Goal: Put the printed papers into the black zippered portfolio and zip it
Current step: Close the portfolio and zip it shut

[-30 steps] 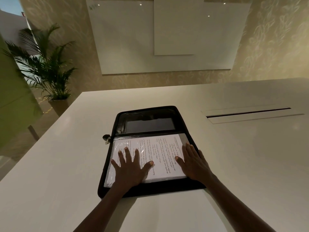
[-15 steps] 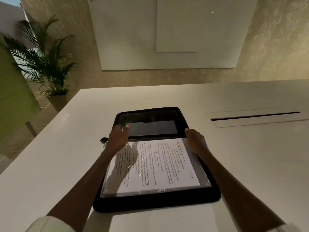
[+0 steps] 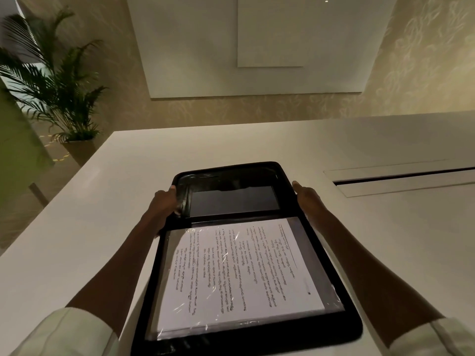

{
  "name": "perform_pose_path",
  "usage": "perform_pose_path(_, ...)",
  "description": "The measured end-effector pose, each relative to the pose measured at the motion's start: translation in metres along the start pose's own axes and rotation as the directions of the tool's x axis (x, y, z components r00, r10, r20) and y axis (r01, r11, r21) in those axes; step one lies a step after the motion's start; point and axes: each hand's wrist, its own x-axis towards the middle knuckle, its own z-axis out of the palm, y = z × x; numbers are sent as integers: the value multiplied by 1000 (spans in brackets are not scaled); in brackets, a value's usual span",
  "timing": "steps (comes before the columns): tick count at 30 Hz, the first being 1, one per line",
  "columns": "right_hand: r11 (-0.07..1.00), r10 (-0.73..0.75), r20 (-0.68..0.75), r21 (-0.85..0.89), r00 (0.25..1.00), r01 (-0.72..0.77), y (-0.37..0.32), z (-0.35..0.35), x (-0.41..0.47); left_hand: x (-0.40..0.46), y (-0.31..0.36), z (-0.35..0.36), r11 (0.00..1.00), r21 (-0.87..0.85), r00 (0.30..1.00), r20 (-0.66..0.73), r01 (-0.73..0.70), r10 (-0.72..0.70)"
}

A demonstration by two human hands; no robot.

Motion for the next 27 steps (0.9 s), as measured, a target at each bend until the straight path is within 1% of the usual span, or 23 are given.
perform_pose_path(3,992,43,21,120,999,-45,1,-3,5,2,0,0,995,-98,999,-35,22,-25)
perform_pose_path(5,983,39,39,179,999,-45,0,-6,5,-2,3,-1,991,-133,998,-56,27,-34)
perform_pose_path(10,962,26,59,270,998,-41,-13,-15,-8,-11,12,-8,980,-199,996,-85,6,-23)
perform_pose_path(15,960,4,60,278,998,-21,-27,-25,-24,-25,24,-17,964,-265,991,-132,-31,-4)
perform_pose_path(20,954,-19,45,299,999,4,-41,-36,-32,-48,39,-26,939,-329,983,-180,-104,45)
perform_pose_path(23,952,-34,33,305,999,22,-52,-44,-40,-61,53,-35,918,-365,976,-200,-154,84)
perform_pose_path(27,946,-93,18,314,996,82,-68,-54,-53,-75,71,-46,894,-373,954,-255,-249,159)
